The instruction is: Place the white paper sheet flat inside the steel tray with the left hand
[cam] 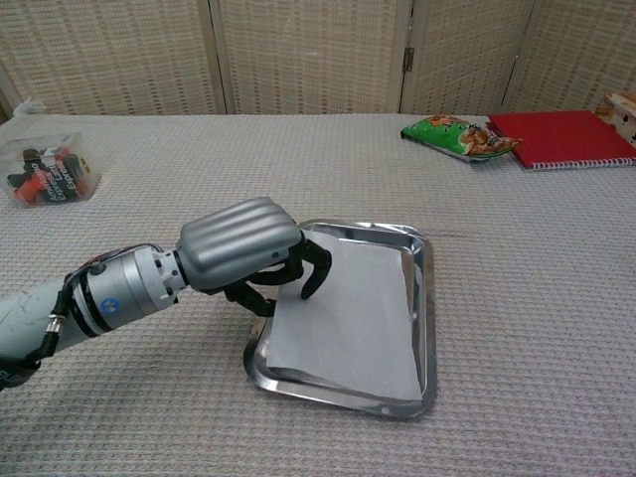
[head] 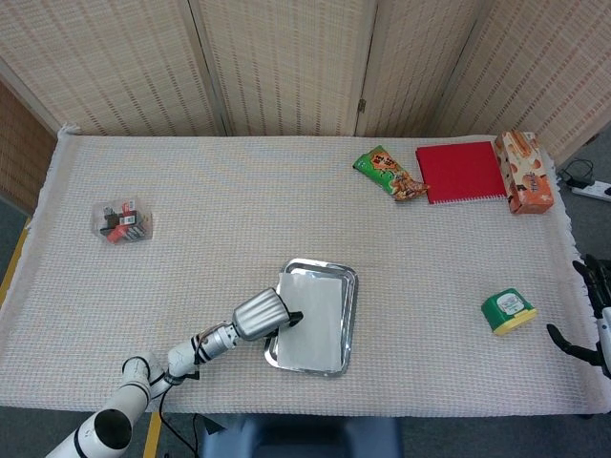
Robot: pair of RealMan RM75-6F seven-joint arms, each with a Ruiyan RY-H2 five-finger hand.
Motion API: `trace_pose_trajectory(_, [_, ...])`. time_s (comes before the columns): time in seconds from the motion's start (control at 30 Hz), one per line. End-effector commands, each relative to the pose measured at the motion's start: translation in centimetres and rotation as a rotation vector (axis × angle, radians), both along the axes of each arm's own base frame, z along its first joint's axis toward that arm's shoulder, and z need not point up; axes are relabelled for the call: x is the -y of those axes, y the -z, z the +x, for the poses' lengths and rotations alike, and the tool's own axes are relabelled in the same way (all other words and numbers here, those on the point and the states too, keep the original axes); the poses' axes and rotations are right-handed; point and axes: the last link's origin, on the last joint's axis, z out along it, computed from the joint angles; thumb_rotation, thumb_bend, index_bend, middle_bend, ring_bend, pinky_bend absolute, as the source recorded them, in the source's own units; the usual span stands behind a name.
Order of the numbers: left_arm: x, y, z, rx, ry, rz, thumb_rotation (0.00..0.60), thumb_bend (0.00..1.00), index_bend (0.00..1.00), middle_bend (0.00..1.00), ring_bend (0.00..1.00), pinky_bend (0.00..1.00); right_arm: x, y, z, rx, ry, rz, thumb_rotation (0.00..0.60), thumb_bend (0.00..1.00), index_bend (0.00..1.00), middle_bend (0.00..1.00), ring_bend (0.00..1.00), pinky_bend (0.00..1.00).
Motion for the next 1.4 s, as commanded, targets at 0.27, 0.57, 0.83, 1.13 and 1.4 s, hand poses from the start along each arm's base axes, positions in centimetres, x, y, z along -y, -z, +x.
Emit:
trace_pose_trajectory(0.27, [-0.6,0.6,0.5,-0.012,-0.033,0.027,0.6,0.56,0.5,1.0,1.0,1.0,-0.1,-0.3,-0.1,0.009,0.002,0.0,0.6,0.33,0.0,0.0,0.0,0.0])
trace_pose_trajectory(0.57, [-1.0,0.0,1.3,0.059,-0.056,0.048,0.6,0.35,0.41,1.0,1.0,1.0,-0.1,-0.1,-0.1,0.004,0.0,0.01,0.6,0.33,0.0,0.0,0.0,0.0])
trace_pose_trajectory(0.83, [-0.8,0.0,1.7,0.078,-0.044,0.059,0.6,0.19,0.35,1.0,1.0,1.0,-0.1,0.0,0.1,0.007,-0.009,0.012,0.6,0.33,0.0,0.0,0.0,0.0])
trace_pose_trajectory(1.13, [-1.6,0.9,2.7,-0.041,0.005,0.099,0.6,0.17,0.32,1.0,1.0,1.0,0.1,0.4,0.0,0.0,-0.001,0.024,0.6,0.33,0.0,0.0,0.0,0.0])
trace_pose_trajectory(1.4, [-2.3,0.7,3.7,-0.088,0.046,0.161,0.6,0.14,0.28,1.0,1.0,1.0,-0.1,0.1,0.1,0.01,-0.009,0.011,0.6,0.33,0.0,0.0,0.0,0.0])
